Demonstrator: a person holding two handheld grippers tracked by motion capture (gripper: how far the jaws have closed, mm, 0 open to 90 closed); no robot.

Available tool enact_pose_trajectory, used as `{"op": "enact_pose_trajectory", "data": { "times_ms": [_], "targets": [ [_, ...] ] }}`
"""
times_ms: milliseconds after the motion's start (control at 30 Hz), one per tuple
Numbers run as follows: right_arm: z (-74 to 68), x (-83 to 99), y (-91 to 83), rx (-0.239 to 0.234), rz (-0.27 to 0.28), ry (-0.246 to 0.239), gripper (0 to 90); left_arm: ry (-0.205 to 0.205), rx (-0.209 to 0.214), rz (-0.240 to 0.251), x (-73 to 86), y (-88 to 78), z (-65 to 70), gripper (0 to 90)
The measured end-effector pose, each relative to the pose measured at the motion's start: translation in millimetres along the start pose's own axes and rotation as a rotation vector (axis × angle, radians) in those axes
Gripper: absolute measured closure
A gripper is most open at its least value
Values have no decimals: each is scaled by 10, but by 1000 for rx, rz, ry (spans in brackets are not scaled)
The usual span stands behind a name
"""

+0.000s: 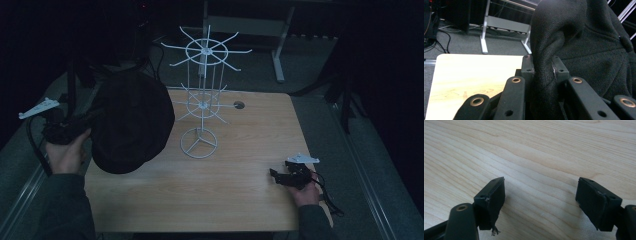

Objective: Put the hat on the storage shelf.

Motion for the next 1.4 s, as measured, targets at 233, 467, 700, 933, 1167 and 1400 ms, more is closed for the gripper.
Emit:
{"op": "enact_pose_trajectory", "data": {
  "times_ms": [233,467,700,933,1167,1400],
  "targets": [
    [0,-1,-1,0,-1,1,234,13,8,11,-48,2,52,773],
    [0,0,-1,0,-1,0,234,19,25,25,-84,-9,91,773],
    [0,-1,0,0,0,0,233,9,49,40,-95,-22,96,773],
    [0,-1,0,0,0,0,234,5,72,52,-102,-38,102,773],
    [-1,-1,-1,0,0,1,233,4,89,59,-109,-52,125,773],
    [-1,-2,-1,0,0,1,234,5,99,67,-113,-53,144,773]
  ]
}}
Point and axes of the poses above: each handheld gripper's, and its own axes: y roughly forward along the jaws, x roughly out of its underside, z roughly to its right, the point moved 1 cm from there along y, roughly forward along the jaws, and after that the axes turned 4 degrees about -y, right-handed, at the moved point
